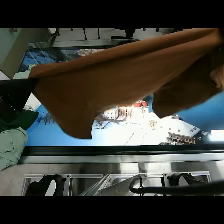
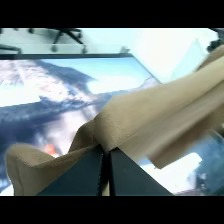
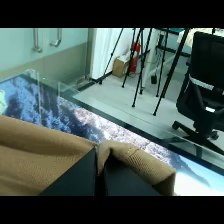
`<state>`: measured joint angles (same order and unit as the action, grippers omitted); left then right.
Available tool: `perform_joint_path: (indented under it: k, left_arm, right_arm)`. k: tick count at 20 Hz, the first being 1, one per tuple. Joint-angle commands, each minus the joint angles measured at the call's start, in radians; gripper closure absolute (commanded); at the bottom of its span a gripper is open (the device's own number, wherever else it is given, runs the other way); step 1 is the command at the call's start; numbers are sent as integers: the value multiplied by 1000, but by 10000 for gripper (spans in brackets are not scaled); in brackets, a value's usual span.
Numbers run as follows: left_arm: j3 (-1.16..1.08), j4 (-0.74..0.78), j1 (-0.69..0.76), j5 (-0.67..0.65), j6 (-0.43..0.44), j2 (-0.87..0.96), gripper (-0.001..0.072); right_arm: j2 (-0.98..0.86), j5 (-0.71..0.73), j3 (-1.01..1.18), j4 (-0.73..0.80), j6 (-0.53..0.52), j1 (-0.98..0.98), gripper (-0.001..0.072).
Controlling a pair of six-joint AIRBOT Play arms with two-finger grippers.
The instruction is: Fold the shirts.
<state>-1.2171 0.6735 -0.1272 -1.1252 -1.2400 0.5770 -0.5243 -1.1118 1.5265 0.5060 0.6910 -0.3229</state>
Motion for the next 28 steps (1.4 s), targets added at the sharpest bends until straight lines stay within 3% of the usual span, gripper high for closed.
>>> perform_joint_path:
  k: [1,3,8,12,13,14,15,16,17,20,22,24,28]
  left_arm:
    - [95,31,-41,-13,11,15,691]
    - [171,32,11,52,47,106,690]
    - [217,41,202,363,172,524,690]
    - [-16,31,219,308,173,935,684]
    - [-98,31,205,260,130,1014,680]
    - [-172,32,188,204,103,1068,457]
    - [-237,32,168,151,78,1104,133]
    - [-295,32,139,88,41,1124,107]
    - [-336,35,104,27,11,1126,105]
    - [-346,70,16,-146,-53,1073,105]
    - [-214,170,-17,-198,-92,991,105]
    - [3,259,-26,-182,-112,887,105]
    - [437,263,-25,-39,-125,717,105]
  right_arm:
    - [-126,-113,11,-47,-12,1,683]
    - [-282,-208,-19,-154,-35,10,684]
    - [-694,-175,-69,-159,-77,111,683]
    - [-945,-35,-68,-173,-75,125,672]
    - [-970,-16,-67,-175,-75,122,567]
    - [-974,-3,-67,-170,-75,115,452]
    - [-963,-3,-67,-170,-75,100,402]
    - [-938,-9,-67,-161,-75,76,328]
    - [-907,-19,-67,-136,-73,47,304]
    - [-821,-29,-68,81,49,-48,304]
    - [-820,-74,-72,213,112,-81,303]
    - [-843,-77,-103,253,113,-81,303]
    - [-947,-78,-114,215,113,-46,304]
